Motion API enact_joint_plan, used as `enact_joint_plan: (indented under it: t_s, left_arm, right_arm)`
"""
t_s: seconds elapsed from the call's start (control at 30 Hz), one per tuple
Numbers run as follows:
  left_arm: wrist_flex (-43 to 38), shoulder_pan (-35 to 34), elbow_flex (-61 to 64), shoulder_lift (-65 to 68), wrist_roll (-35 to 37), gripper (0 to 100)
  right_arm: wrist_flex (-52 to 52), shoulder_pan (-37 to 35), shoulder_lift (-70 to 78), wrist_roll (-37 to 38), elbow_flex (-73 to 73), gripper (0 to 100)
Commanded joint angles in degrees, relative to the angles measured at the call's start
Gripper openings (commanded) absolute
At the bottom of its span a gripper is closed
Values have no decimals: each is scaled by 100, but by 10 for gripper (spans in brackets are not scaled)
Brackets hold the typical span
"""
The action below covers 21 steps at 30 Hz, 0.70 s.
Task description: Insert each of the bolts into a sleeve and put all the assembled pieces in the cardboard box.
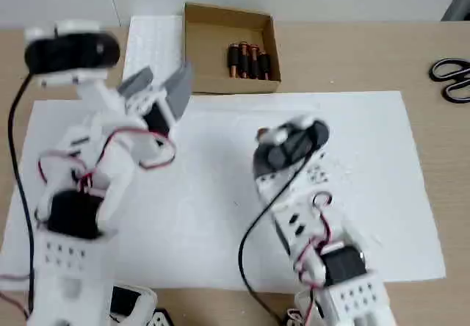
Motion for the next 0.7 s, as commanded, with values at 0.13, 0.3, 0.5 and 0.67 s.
enact_joint_plan:
  t_s: [0.13,0.3,0.5,0.67]
  left_arm:
    - [765,-44,-2352,1609,26,209]
    - [976,-176,-3143,2699,26,209]
    - [1134,-229,-3486,3736,26,209]
    - [1248,-211,-3477,4202,62,162]
  right_arm:
    - [-198,462,2563,-132,-1820,4]
    - [-207,470,3978,-132,-3130,4]
    - [101,479,5745,-132,-5055,4]
    - [242,585,7187,-132,-6752,4]
